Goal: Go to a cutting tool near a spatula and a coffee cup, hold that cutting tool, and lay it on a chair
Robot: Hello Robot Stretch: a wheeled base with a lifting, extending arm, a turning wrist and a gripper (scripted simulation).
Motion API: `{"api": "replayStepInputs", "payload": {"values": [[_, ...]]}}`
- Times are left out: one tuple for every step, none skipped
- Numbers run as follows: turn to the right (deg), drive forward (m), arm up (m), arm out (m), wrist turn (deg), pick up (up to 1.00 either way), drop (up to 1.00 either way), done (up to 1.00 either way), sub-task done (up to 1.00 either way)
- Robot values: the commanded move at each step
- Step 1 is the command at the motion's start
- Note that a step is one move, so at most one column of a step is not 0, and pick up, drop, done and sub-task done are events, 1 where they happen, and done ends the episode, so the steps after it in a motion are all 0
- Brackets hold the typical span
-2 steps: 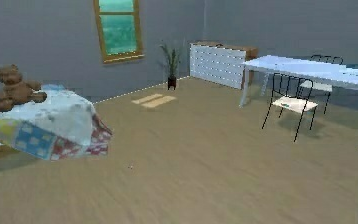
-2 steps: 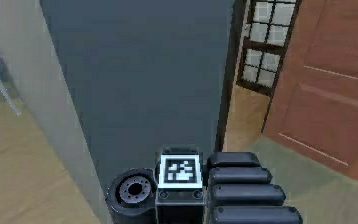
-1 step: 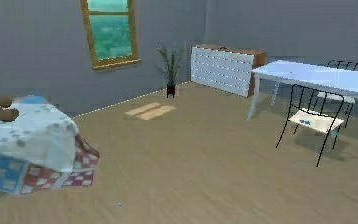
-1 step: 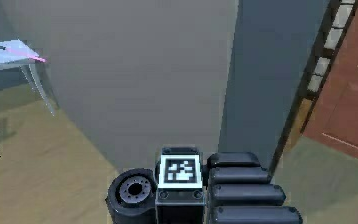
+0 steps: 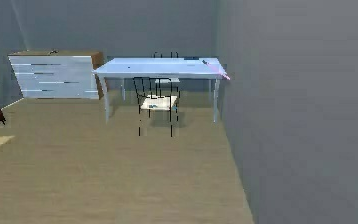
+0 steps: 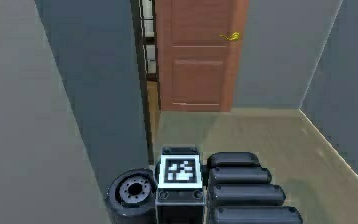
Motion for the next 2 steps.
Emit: {"api": "replayStepInputs", "payload": {"values": [[0.0, 1.00, 0.00, 0.00, 0.0, 0.00, 0.00, 0.00, 0.00], [3.0, 0.00, 0.00, 0.00, 0.0, 0.00, 0.00, 0.00, 0.00]]}}
